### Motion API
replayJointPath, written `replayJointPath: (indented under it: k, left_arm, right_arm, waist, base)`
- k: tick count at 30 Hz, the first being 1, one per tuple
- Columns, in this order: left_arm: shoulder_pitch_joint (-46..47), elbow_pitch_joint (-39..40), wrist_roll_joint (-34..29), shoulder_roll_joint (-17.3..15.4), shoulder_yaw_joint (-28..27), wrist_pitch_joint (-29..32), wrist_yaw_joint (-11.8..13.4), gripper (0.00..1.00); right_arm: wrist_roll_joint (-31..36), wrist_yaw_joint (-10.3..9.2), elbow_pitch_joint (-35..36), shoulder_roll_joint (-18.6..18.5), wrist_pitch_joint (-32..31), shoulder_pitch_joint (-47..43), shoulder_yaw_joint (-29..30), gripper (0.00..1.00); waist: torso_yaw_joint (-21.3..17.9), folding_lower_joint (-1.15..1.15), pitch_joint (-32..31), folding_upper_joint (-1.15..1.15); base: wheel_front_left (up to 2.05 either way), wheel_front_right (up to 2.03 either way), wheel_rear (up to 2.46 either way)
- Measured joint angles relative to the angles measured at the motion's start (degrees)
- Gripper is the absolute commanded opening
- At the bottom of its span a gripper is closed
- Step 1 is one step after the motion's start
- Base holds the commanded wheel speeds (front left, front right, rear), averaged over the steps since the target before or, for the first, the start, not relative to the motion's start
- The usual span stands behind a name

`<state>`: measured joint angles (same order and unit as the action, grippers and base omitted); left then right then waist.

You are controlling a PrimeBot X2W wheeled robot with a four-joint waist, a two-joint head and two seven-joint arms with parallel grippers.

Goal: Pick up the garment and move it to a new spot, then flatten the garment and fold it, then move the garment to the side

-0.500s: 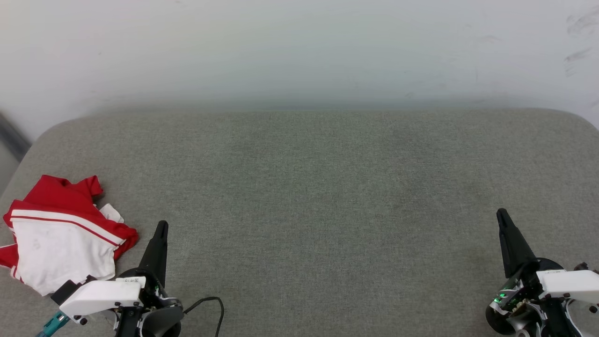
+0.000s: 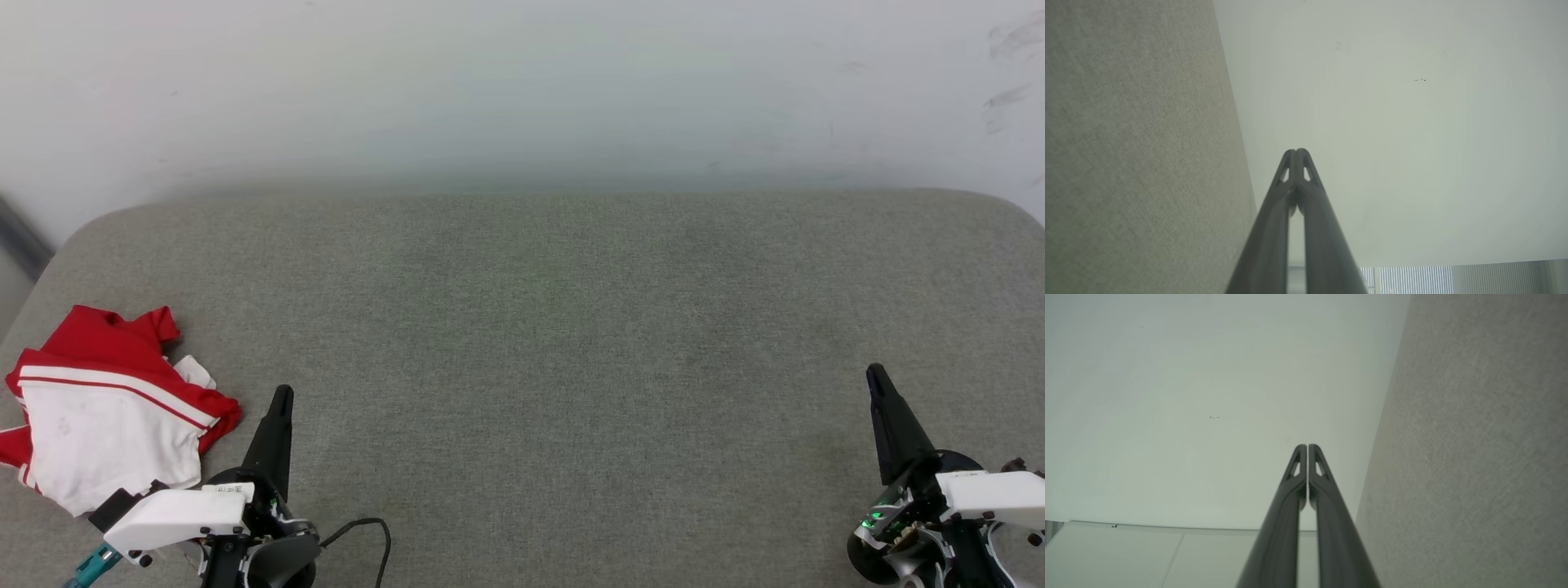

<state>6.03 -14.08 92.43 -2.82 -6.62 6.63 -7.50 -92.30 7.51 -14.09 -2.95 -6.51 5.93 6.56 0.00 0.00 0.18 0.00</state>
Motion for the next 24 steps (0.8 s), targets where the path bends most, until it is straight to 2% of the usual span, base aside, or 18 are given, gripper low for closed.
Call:
replayJointPath:
  k: [18, 19, 24]
  left_arm:
    - [0.0, 0.0, 0.0, 0.0, 0.0, 0.0, 0.0, 0.00]
    - [-0.1, -0.2, 0.0, 0.0, 0.0, 0.0, 0.0, 1.00]
    - [-1.7, -1.4, 0.0, 0.2, 1.0, -0.5, 0.1, 1.00]
  right_arm:
    - [0.0, 0.00, 0.0, 0.0, 0.0, 0.0, 0.0, 0.00]
    - [0.0, 0.00, -0.2, 0.0, 0.0, -0.1, 0.0, 1.00]
    - [0.1, -0.02, -1.3, 0.1, 0.5, -1.9, -0.3, 1.00]
  waist:
    - [0.0, 0.00, 0.0, 0.00]
    - [0.0, 0.00, 0.0, 0.00]
    - [0.0, 0.00, 0.0, 0.00]
  base:
    - [0.00, 0.00, 0.00]
    - [0.00, 0.00, 0.00]
    - [0.00, 0.00, 0.00]
